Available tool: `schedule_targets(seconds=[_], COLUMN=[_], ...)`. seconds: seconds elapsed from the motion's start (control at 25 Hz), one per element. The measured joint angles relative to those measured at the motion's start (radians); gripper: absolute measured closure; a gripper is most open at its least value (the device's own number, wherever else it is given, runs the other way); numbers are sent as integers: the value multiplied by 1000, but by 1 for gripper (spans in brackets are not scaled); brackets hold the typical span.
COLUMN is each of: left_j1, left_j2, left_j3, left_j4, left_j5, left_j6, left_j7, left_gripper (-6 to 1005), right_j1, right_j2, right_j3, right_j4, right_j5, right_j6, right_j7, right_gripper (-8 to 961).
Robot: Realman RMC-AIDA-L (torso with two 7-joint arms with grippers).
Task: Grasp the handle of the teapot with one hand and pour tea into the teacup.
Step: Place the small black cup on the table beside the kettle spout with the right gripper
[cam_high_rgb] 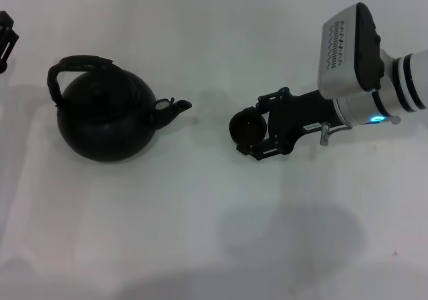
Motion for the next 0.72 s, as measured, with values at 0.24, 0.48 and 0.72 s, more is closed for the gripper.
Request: schedule_targets(seconds=[0.24, 0.48, 0.72], left_j1=[-5, -8, -10], left_j2=[0, 0, 0], left_j3=[1, 1, -1], left_j4=[0, 1, 3], left_j5=[0, 0, 0], left_j6=[0, 1, 5], left_j7=[0, 0, 0], left_gripper=[120, 119, 119], right_j1=[7, 7, 9], right_j2=[0, 0, -2], right_j3=[-31, -39, -37], right_j4=[13, 12, 10], right_j5=[1, 2, 2], right_j6=[-7, -7, -6], right_j7=[4, 7, 9], right_gripper=[224, 224, 221])
